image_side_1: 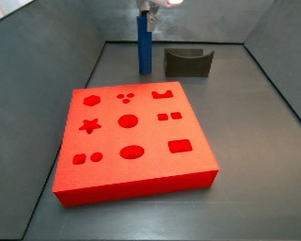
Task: Pick up the rectangle object. Move up. Move to above the board. Insert the rectangle object.
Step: Pick up the rectangle object, then move up.
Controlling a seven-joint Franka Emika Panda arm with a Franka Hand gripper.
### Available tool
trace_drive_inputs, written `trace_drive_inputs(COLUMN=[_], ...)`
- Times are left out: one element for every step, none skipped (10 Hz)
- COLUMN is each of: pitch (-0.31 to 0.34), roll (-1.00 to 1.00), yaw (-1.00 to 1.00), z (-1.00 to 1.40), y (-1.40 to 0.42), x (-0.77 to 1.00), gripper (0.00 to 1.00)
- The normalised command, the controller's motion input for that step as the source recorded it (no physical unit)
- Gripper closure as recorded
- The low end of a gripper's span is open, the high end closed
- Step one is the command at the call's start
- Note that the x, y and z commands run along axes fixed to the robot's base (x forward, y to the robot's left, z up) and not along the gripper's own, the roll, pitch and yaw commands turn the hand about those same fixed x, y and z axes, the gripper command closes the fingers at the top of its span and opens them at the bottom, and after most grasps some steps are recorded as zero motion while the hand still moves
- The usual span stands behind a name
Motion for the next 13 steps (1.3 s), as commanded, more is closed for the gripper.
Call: trace_drive_inputs(pitch=[0.0,0.0,0.0,0.0,0.0,0.0,0.0,0.0,0.0,0.0,-0.013,0.02,0.035], roll=[0.0,0.0,0.0,0.0,0.0,0.0,0.0,0.0,0.0,0.0,0.0,-0.01,-0.02], yaw=[0.0,0.0,0.0,0.0,0.0,0.0,0.0,0.0,0.0,0.0,-0.02,-0.02,-0.02], z=[0.0,0.0,0.0,0.0,0.0,0.0,0.0,0.0,0.0,0.83,0.86,0.74,0.59], y=[0.0,0.0,0.0,0.0,0.0,0.0,0.0,0.0,0.0,0.0,0.04,0.02,0.02], x=[0.0,0.0,0.0,0.0,0.0,0.0,0.0,0.0,0.0,0.0,0.03,-0.01,0.0], gripper=[1.0,1.0,1.0,1.0,1.0,1.0,1.0,1.0,1.0,1.0,1.0,1.0,1.0])
